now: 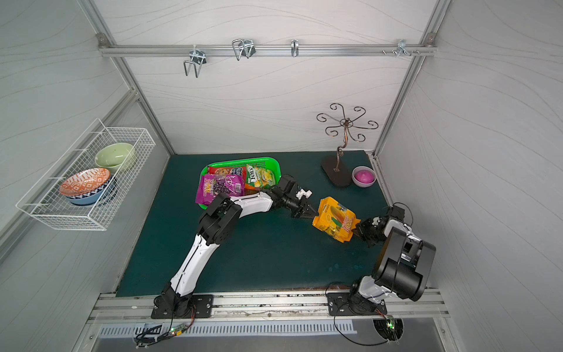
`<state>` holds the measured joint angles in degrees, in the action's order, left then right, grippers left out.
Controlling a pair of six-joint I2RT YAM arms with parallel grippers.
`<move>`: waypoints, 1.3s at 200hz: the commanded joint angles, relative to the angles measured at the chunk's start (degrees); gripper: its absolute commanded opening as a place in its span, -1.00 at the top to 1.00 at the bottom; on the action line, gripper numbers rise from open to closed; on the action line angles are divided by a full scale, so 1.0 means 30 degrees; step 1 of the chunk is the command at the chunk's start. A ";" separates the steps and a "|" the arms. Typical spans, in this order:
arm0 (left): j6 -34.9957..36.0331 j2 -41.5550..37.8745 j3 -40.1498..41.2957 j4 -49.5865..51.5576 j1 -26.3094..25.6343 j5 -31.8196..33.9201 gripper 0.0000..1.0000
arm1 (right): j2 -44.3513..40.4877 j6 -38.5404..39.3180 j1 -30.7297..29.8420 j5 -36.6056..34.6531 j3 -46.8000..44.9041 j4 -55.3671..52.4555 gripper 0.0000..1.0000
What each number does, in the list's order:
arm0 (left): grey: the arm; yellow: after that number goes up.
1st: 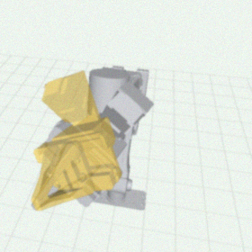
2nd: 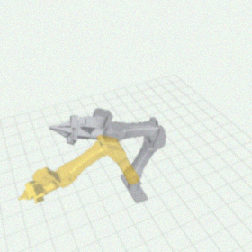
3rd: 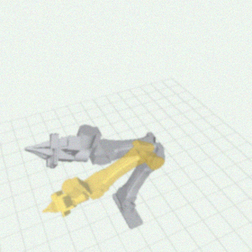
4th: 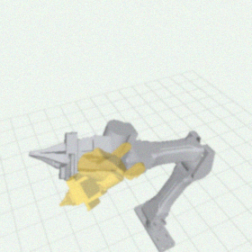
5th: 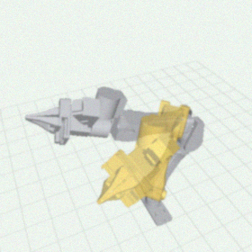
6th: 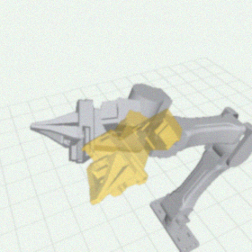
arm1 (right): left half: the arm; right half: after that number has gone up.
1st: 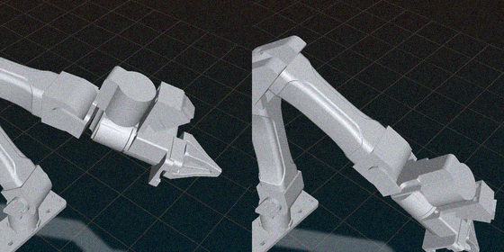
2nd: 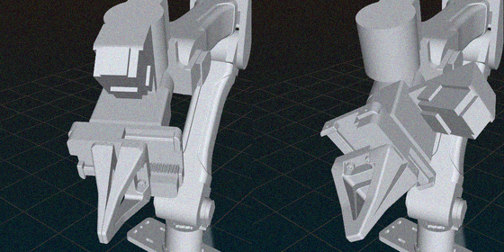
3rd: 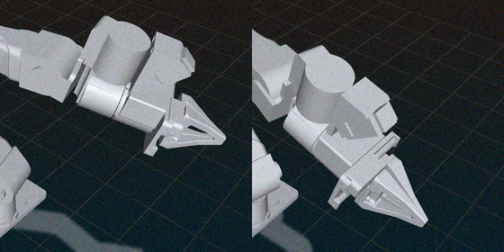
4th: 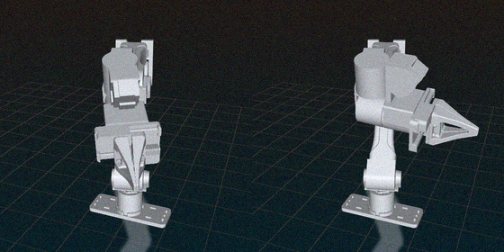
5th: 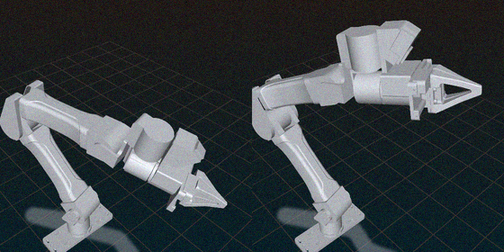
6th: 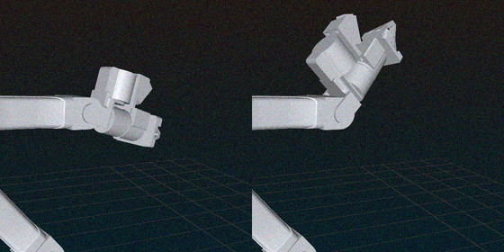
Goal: Put the candies in the basket
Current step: Pick up the candy at the center of the board.
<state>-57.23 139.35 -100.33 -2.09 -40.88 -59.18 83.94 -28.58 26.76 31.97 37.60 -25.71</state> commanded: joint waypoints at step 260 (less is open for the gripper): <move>0.3894 0.1044 -0.4015 0.4644 0.0426 -0.0101 1.00 | -0.1536 0.0071 -0.0567 0.1446 -0.0263 0.1078 1.00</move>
<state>-47.72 142.76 -109.12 10.83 -40.01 -58.81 83.37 -28.56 26.63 34.20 37.43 -24.36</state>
